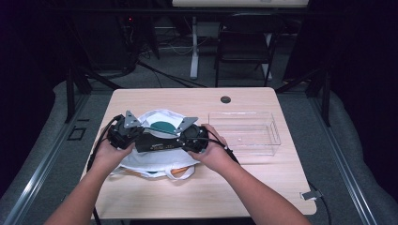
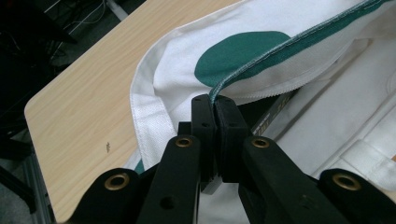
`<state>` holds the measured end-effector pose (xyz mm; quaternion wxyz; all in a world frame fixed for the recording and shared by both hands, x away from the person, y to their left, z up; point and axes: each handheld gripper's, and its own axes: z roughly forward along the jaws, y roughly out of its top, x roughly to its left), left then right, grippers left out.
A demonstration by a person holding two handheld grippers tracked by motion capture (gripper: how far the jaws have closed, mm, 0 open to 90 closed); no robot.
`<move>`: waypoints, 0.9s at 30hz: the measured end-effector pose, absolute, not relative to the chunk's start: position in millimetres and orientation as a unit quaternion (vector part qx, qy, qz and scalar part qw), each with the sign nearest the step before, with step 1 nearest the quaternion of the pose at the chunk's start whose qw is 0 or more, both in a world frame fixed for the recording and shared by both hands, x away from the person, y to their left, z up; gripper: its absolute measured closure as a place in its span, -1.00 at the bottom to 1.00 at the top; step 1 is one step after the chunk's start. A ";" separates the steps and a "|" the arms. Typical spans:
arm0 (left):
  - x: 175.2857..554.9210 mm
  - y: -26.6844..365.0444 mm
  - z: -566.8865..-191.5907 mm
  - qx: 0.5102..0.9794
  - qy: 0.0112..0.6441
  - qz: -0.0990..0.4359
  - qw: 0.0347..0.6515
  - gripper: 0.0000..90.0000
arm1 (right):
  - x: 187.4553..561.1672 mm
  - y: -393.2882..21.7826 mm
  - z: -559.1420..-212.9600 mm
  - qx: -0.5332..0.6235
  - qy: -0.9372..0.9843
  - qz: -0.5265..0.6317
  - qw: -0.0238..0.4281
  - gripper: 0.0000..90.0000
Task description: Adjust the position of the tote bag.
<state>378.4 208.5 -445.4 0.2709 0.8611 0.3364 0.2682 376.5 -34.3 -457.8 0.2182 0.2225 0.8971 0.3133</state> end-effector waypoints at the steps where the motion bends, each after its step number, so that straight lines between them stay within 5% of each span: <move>1: 380.2 208.0 -444.6 0.860 0.337 0.269 0.272 0.96 | 377.3 -34.3 -457.2 0.222 0.898 0.311 0.218 0.42; 27: 397.0 204.9 -441.1 0.858 0.345 0.267 0.271 0.96 | 397.3 -23.5 -452.9 0.231 0.897 0.312 0.214 0.49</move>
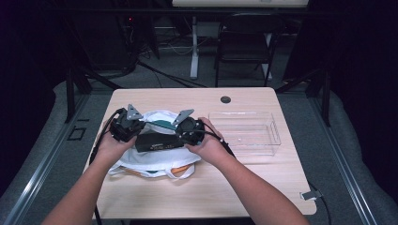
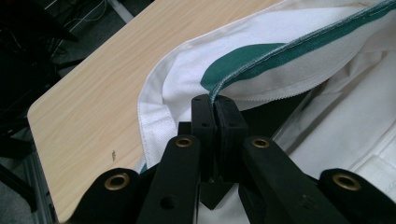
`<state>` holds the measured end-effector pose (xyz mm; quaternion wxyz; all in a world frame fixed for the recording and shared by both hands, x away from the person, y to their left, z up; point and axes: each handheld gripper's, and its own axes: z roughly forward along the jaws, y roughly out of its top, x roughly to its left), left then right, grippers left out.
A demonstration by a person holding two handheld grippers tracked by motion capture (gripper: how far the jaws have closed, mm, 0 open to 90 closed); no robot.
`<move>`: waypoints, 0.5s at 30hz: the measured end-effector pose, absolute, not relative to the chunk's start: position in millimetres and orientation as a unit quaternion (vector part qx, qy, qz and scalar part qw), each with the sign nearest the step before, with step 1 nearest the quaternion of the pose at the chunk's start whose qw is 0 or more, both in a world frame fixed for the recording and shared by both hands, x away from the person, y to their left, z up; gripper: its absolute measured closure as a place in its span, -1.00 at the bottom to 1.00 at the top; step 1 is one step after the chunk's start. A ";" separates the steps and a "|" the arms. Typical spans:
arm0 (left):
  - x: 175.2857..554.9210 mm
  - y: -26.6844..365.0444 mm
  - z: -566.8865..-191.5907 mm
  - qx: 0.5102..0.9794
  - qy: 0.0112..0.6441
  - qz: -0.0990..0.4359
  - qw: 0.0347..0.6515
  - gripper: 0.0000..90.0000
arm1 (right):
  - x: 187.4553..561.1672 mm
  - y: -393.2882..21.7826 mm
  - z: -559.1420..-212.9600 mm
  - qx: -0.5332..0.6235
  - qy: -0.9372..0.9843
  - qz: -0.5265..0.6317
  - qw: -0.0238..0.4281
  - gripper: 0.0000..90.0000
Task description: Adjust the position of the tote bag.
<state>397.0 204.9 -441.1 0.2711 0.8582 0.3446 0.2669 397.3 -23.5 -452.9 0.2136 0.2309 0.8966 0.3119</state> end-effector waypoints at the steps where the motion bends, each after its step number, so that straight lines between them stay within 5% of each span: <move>1: 397.0 204.9 -441.1 0.858 0.345 0.267 0.271 0.96 | 397.3 -23.5 -452.9 0.231 0.897 0.312 0.214 0.49; 15: 401.4 205.4 -442.1 0.856 0.351 0.262 0.275 0.96 | 408.3 -15.9 -457.1 0.237 0.899 0.309 0.201 0.63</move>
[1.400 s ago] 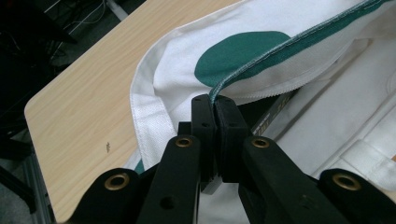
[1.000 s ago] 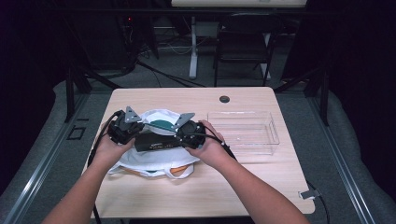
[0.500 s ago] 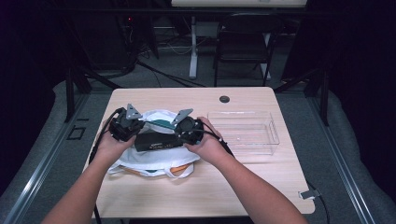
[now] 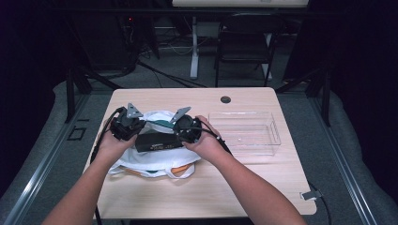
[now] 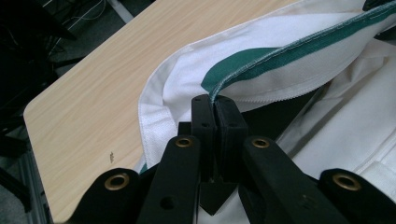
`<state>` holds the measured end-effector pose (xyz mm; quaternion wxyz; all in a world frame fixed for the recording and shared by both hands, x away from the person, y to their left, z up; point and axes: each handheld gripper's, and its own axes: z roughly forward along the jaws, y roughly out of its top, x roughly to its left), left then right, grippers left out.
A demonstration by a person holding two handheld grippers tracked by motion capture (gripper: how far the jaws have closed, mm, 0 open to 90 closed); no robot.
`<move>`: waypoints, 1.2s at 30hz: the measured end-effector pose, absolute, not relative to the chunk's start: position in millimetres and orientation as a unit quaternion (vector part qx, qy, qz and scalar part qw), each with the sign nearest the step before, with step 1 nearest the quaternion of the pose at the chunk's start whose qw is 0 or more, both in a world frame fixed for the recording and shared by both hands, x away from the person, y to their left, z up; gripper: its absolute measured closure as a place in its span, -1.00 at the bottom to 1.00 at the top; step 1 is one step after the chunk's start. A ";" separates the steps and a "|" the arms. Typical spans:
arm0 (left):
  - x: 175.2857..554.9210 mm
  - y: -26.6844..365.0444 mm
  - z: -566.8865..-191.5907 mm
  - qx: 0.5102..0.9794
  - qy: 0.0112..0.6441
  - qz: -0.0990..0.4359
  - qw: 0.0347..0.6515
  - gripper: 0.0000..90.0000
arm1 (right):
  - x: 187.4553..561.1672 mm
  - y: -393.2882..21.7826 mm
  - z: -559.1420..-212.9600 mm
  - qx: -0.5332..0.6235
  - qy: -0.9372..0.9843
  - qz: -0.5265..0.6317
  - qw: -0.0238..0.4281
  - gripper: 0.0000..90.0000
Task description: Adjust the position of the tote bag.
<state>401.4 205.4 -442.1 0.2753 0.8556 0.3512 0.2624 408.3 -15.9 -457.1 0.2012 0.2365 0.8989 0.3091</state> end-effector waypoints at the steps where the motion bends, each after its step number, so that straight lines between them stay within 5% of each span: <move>1: 401.8 205.7 -441.8 0.857 0.351 0.260 0.273 0.96 | 410.0 -15.7 -456.6 0.236 0.900 0.307 0.199 0.65; 22: 402.8 207.0 -441.8 0.856 0.348 0.259 0.282 0.92 | 426.2 -23.5 -451.8 0.297 0.882 0.329 0.163 0.82; 31: 397.4 217.9 -434.6 0.855 0.347 0.249 0.295 0.40 | 427.4 -23.2 -449.6 0.297 0.883 0.320 0.169 0.82; 36: 392.4 222.9 -428.8 0.854 0.345 0.252 0.297 0.29 | 428.2 -22.9 -449.2 0.301 0.881 0.322 0.171 0.82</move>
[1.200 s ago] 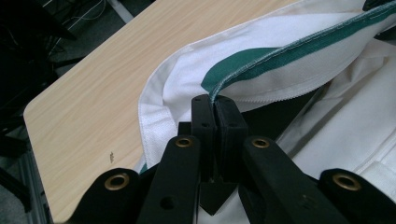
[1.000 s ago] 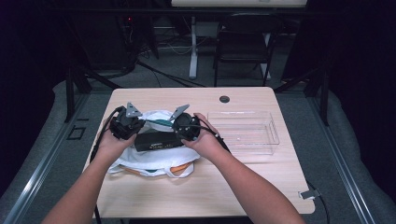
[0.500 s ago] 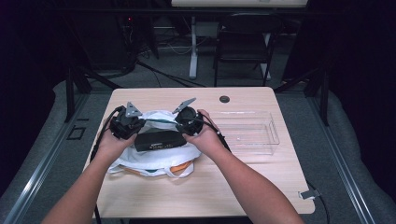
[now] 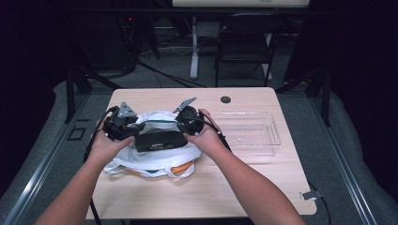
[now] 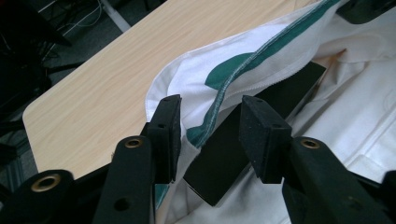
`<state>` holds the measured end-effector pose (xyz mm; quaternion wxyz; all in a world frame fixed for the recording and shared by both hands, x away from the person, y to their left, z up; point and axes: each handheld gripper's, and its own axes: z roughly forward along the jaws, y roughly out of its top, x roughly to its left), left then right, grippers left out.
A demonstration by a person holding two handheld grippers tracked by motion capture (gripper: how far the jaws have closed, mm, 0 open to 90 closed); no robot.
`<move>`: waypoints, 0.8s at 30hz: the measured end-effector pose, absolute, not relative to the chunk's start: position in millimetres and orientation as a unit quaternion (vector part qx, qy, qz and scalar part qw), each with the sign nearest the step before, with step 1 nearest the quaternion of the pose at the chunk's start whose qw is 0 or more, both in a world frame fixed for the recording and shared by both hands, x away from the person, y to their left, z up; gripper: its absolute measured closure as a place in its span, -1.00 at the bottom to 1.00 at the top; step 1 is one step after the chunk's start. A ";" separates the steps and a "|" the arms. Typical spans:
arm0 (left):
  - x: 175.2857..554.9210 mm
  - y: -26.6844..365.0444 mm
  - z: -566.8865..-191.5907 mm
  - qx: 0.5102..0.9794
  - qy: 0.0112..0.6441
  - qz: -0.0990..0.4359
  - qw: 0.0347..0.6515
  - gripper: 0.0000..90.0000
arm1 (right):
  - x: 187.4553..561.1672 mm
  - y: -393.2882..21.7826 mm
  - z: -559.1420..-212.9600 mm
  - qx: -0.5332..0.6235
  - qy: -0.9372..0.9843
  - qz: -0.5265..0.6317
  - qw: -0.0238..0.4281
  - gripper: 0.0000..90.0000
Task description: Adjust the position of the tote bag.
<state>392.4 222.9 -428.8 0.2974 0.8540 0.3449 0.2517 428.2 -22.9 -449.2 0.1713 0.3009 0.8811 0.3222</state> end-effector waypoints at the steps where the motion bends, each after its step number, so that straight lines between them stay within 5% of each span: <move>1: 389.5 225.9 -426.4 0.854 0.343 0.255 0.297 0.26 | 428.3 -22.6 -449.2 0.303 0.879 0.324 0.173 0.82; 24: 383.2 259.1 -445.9 0.855 0.371 0.258 0.256 0.20 | 432.9 -24.8 -447.2 0.315 0.874 0.325 0.175 0.82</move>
